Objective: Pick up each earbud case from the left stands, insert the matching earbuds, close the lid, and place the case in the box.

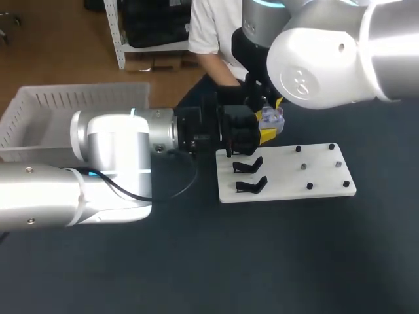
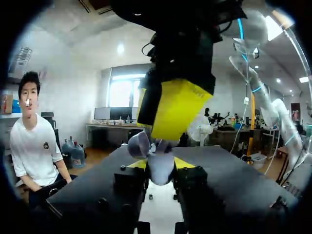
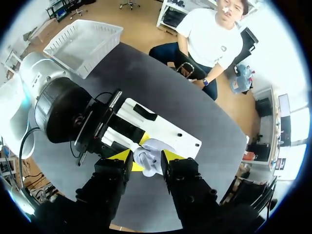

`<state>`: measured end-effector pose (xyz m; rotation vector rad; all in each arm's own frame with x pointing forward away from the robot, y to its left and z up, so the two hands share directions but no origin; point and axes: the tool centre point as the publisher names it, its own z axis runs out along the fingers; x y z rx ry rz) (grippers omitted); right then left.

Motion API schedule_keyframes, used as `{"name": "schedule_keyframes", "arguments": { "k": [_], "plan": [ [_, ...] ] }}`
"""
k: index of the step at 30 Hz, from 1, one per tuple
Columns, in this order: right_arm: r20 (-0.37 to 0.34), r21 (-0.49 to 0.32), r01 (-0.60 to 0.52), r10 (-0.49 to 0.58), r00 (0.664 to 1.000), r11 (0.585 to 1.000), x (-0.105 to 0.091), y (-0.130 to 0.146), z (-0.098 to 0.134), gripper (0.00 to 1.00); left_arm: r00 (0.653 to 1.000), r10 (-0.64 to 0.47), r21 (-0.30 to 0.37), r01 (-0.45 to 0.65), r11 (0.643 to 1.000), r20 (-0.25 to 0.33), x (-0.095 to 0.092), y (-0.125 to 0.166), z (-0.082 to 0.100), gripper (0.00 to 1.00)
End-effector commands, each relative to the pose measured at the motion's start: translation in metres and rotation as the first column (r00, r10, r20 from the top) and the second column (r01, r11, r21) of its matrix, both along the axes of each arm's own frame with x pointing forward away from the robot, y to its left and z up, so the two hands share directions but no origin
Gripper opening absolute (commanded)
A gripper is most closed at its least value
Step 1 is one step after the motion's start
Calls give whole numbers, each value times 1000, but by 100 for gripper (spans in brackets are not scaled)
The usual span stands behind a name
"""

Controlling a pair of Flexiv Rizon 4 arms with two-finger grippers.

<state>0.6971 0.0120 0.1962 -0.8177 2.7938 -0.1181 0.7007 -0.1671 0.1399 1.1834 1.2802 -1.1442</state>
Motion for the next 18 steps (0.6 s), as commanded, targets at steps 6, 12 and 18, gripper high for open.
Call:
{"name": "schedule_keyframes", "arguments": {
  "k": [6, 12, 18],
  "plan": [
    [26, 19, 18, -19, 999, 1000, -20, -2, 16, 38, 1000, 6, -5, -6, 1000, 4, -1, 0, -1, 0],
    [30, 42, 73, -74, 997, 996, -36, -12, 19, 38, 1000, 6, -5, -6, 1000, 4, -1, 0, -1, 0],
    [7, 53, 127, -128, 992, 990, -54, -26, 10, 4, 1000, 6, -5, -6, 1000, 4, -1, 0, -1, 0]
  ]
}}
